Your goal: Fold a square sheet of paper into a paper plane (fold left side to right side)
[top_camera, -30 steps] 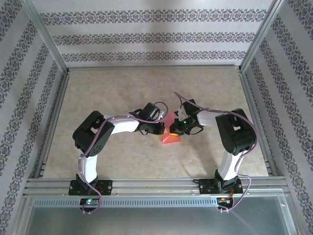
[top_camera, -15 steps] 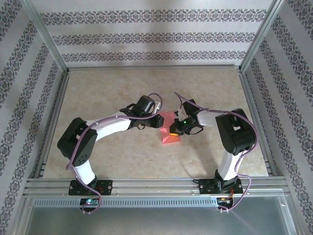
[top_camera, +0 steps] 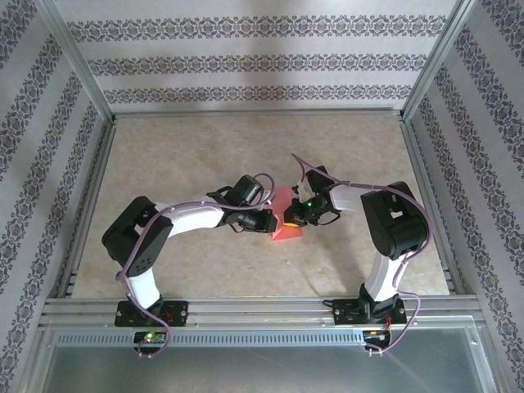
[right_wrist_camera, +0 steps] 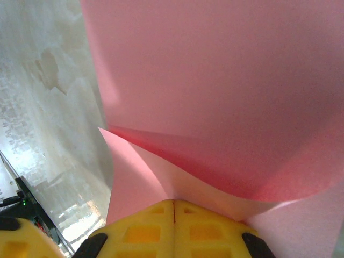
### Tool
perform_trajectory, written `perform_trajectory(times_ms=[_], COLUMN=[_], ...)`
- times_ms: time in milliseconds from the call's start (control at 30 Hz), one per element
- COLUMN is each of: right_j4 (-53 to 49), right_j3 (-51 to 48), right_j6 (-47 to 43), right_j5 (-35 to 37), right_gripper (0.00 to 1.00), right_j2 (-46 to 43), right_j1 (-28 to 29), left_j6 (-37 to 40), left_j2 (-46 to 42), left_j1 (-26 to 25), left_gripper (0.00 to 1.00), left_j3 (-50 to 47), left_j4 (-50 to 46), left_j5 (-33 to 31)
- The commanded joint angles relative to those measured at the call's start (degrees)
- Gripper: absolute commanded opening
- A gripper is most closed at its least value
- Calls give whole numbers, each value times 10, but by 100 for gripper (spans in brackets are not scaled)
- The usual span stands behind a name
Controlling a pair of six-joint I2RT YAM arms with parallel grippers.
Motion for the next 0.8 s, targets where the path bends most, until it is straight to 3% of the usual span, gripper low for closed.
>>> perform_trajectory(times_ms=[0,233,767], right_j4=[-22,-25,-28], right_j3=[2,3,4], right_j6=[-13,-15,-16], right_j5=[16,19,20], right_gripper=[0,0,0], right_j2=[10,10,11], right_j1=[4,4,3], left_j6=[-23,-23,15], left_j2=[20,46,59], left_j1=[-4,-10,-25], left_gripper=[13,11,11], left_j3=[-2,7,26], left_j4=[39,44,-17], left_j5=[25,47,17])
